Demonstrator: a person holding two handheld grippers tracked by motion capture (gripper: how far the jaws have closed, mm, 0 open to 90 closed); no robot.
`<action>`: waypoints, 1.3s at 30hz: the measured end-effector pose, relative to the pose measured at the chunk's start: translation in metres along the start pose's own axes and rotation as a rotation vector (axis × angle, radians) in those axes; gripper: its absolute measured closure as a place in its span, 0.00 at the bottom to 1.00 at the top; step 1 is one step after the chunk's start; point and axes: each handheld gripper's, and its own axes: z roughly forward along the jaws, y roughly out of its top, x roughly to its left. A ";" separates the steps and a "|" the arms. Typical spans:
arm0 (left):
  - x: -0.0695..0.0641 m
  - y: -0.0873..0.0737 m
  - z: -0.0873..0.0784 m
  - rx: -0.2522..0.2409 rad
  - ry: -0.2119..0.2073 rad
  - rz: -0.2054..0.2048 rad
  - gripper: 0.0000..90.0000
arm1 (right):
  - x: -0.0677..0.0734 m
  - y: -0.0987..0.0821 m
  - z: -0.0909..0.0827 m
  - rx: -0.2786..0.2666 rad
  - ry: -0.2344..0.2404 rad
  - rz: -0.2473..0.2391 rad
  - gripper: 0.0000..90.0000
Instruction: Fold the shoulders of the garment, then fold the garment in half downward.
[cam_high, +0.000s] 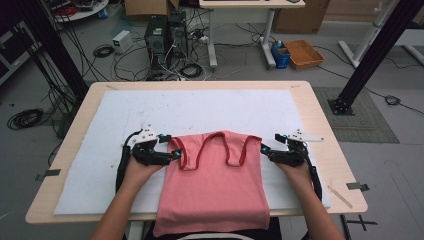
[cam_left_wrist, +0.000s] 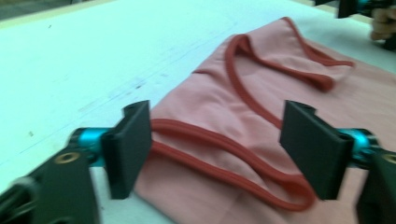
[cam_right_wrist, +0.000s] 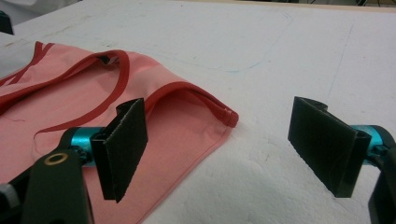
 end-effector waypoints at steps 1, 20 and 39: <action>0.002 -0.001 0.002 -0.006 -0.002 -0.012 0.25 | 0.000 0.000 0.000 0.002 0.000 0.006 0.22; 0.011 -0.002 -0.017 -0.053 0.030 -0.035 0.19 | -0.001 0.000 0.000 0.005 0.006 0.006 0.22; 0.025 -0.009 -0.010 -0.010 0.082 -0.085 0.19 | -0.002 0.002 0.003 0.032 -0.003 0.014 0.22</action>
